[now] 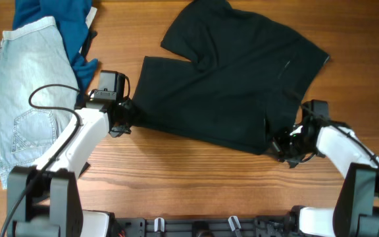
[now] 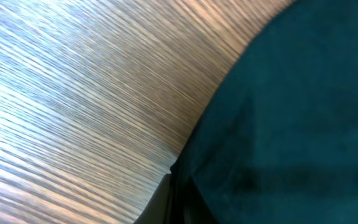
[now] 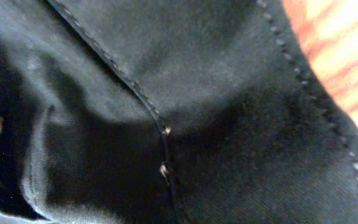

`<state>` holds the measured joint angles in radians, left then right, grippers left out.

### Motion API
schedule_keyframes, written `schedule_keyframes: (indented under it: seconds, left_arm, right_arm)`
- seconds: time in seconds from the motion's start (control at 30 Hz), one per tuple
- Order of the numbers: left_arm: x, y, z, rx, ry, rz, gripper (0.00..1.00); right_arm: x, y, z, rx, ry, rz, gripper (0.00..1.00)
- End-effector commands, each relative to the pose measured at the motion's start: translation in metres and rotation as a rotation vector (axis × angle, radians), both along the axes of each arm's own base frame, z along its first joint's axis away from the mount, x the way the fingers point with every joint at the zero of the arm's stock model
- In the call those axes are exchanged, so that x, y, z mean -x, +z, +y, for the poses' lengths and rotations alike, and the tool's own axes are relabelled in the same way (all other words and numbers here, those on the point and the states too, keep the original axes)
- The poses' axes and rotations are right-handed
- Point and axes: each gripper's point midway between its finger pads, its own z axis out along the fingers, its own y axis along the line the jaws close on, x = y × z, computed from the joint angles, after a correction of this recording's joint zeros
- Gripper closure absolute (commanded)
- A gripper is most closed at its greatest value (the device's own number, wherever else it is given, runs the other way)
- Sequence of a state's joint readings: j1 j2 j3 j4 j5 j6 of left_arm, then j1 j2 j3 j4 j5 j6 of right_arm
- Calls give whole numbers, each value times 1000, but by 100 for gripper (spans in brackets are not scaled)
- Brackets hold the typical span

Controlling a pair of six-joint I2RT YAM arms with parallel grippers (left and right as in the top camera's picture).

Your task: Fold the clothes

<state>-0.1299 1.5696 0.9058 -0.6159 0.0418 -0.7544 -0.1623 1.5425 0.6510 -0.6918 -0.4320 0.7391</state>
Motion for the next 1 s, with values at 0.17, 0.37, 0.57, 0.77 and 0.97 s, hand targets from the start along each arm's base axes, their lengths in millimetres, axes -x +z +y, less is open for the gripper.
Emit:
schedule_keyframes:
  seconds: [0.17,0.37,0.57,0.77,0.97]
  left_arm:
    - [-10,96,23,-85,-55,-323,96]
    - [-2,176,24,-124,-117,-606,96]
    - [15,225,26,-134,-122,-781,96]
    - [35,257,26,-125,-117,-897,96]
    - [40,265,27,-125,-113,-930,96]
  right_arm:
    - [-65,79,-78,224,158,-186,96]
    - [-79,162,-94,339,178,-321,96]
    - [-54,226,-94,432,160,-422,96]
    - [-20,252,-87,474,146,-472,96]
    - [-1,252,-98,554,130,-413,96]
